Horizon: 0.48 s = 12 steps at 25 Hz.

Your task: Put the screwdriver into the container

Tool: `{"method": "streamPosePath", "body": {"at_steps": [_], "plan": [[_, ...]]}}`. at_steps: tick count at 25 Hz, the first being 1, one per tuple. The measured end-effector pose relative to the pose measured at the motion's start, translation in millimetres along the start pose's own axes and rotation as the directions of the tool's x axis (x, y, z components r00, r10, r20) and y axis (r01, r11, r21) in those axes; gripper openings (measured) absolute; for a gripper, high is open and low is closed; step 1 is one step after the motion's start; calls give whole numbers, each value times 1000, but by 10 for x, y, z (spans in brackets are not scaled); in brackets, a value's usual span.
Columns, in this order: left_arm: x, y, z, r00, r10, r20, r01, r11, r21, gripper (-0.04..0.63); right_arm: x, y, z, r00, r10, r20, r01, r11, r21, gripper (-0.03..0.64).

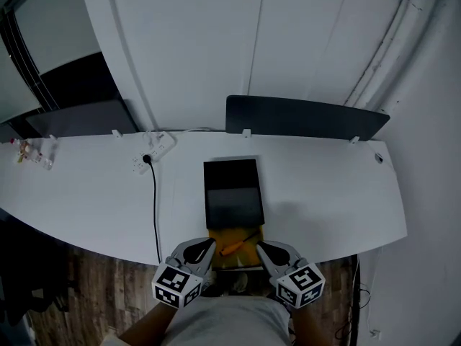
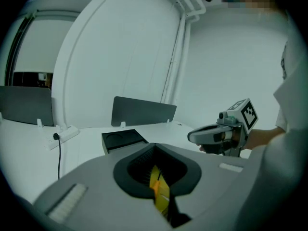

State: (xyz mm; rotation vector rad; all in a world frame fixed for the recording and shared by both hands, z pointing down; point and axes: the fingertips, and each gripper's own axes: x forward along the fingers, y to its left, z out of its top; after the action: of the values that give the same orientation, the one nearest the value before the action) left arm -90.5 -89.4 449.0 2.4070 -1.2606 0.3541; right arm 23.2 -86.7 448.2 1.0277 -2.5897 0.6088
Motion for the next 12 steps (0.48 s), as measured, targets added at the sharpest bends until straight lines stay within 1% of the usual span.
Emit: {"method": "streamPosePath", "body": {"at_steps": [12], "plan": [[19,-8,-12,1000,6,-9,-6,1000,11,2,3,-15,-18,1000,12,-8,-12,1000,-4,14]]}}
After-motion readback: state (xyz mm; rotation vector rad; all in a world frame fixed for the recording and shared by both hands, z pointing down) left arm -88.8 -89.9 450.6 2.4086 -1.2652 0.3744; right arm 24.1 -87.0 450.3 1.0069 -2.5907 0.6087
